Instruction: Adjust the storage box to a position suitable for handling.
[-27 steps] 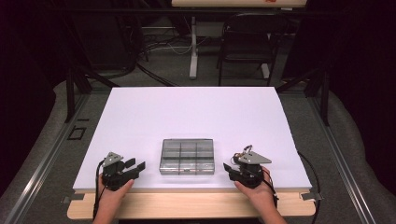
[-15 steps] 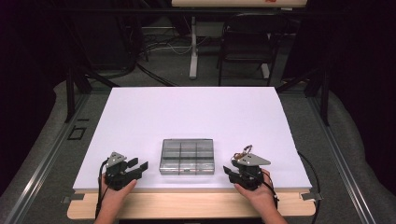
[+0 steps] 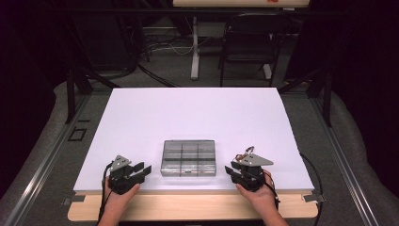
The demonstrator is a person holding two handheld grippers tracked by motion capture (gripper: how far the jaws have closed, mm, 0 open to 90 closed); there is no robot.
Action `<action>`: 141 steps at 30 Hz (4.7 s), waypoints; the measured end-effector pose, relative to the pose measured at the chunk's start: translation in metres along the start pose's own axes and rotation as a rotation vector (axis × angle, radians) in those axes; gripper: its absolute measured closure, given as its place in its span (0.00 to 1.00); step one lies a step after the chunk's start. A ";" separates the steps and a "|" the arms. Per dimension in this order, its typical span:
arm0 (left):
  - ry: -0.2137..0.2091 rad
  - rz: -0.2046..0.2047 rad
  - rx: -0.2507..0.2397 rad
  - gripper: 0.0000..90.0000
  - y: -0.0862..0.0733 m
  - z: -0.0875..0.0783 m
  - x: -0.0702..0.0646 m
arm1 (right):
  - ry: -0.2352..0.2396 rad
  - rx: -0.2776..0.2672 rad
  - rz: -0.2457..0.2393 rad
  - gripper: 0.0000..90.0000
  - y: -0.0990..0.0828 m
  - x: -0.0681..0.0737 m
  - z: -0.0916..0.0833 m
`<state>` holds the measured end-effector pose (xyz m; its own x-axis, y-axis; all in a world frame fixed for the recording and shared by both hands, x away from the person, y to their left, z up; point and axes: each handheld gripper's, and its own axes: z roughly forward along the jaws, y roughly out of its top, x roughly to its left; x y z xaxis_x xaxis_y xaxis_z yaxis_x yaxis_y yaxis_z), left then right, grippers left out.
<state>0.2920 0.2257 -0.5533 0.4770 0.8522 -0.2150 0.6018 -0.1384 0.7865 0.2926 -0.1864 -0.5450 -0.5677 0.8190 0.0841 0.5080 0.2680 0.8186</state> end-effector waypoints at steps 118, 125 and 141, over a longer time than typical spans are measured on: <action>-0.104 0.194 -0.047 0.79 0.035 -0.005 -0.040 | 0.093 -0.107 -0.057 0.69 0.032 0.030 0.001; -0.093 0.190 -0.059 0.80 0.041 -0.003 -0.040 | 0.086 -0.112 -0.055 0.71 0.037 0.031 0.002; -0.085 0.174 -0.090 0.81 0.061 -0.001 -0.037 | 0.078 -0.130 -0.031 0.72 0.058 0.024 0.004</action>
<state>0.3106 0.1867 -0.4964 0.6233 0.7732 -0.1170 0.4478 -0.2303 0.8639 0.3108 -0.1494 -0.4977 -0.6328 0.7682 0.0971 0.4043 0.2209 0.8875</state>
